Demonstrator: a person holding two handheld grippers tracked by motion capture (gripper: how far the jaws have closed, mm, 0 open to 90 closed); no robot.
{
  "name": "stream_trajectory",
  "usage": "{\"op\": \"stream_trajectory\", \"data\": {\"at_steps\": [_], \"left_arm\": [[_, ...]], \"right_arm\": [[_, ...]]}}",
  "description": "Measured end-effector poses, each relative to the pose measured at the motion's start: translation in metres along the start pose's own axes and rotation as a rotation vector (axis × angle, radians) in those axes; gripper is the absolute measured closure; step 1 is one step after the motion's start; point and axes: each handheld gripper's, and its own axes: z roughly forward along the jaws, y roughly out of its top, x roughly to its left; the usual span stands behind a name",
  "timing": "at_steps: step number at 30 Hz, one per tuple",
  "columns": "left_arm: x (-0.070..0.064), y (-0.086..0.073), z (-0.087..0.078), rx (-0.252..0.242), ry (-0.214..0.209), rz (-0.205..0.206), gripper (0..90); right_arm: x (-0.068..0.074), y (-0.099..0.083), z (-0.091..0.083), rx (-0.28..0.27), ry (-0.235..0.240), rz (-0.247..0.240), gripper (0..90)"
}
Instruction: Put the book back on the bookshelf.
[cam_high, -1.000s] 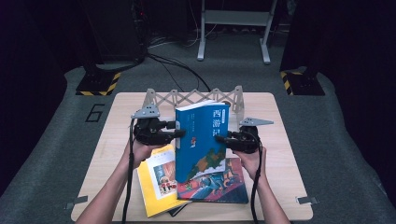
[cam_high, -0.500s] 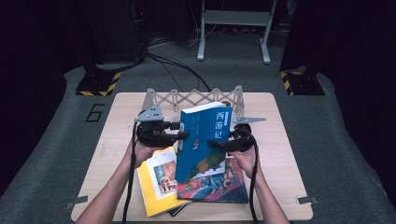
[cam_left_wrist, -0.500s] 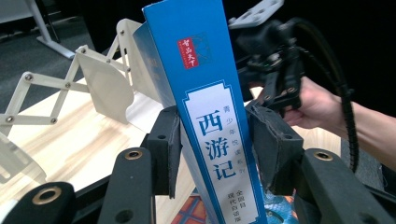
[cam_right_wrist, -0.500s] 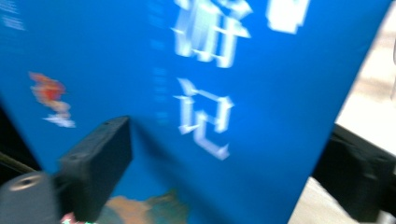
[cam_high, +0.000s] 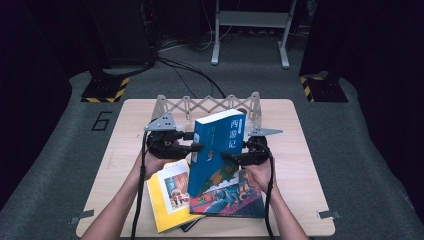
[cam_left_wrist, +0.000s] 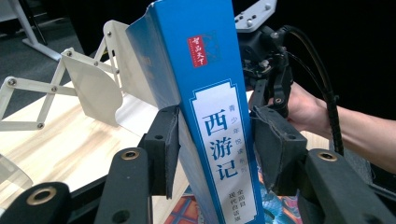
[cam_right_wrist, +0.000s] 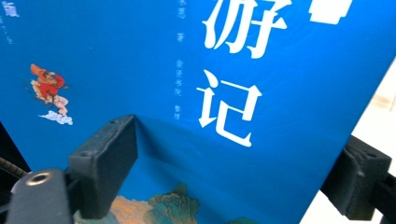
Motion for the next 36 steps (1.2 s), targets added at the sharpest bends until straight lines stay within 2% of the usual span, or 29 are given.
{"op": "stream_trajectory", "data": {"at_steps": [4, 8, 12, 14, 18, 19, 20, 21, 25, 26, 27, 36], "left_arm": [[0.002, -0.001, 0.001, -0.007, -0.005, -0.034, 52.3], [0.004, -0.001, 0.002, -0.005, -0.003, -0.033, 50.1], [0.006, -0.001, 0.004, -0.009, -0.027, -0.054, 46.2], [0.003, -0.001, 0.011, 0.023, 0.012, -0.047, 43.2], [0.003, -0.001, 0.015, 0.027, 0.015, -0.066, 41.2], [0.002, -0.001, 0.018, 0.044, 0.046, -0.066, 41.2], [0.002, -0.001, 0.018, 0.044, 0.046, -0.066, 41.3], [0.000, -0.002, 0.022, 0.066, 0.075, -0.049, 42.5], [-0.001, -0.003, 0.025, 0.070, 0.124, -0.056, 48.0], [-0.001, -0.003, 0.025, 0.070, 0.124, -0.056, 49.5], [-0.001, -0.005, 0.026, 0.065, 0.147, -0.060, 51.0], [0.005, -0.013, 0.028, -0.002, 0.120, -0.112, 53.0]], "right_arm": [[0.000, -0.003, -0.001, -0.015, -0.015, -0.002, 16.3], [0.001, -0.005, -0.004, -0.041, -0.023, -0.009, 21.4], [0.003, -0.006, -0.005, -0.053, -0.028, -0.021, 24.0], [0.007, -0.005, -0.006, -0.058, -0.036, -0.042, 24.9], [0.012, -0.004, -0.007, -0.065, -0.044, -0.062, 25.7], [0.014, -0.004, -0.008, -0.067, -0.050, -0.065, 25.8], [0.014, -0.004, -0.008, -0.067, -0.050, -0.065, 25.8], [0.015, -0.004, -0.008, -0.070, -0.061, -0.075, 26.8], [0.017, -0.004, -0.008, -0.073, -0.079, -0.072, 29.5], [0.017, -0.004, -0.008, -0.075, -0.082, -0.072, 29.7], [0.017, -0.004, -0.008, -0.077, -0.084, -0.072, 29.8], [0.019, -0.005, -0.007, -0.074, -0.112, -0.075, 32.1]]}}
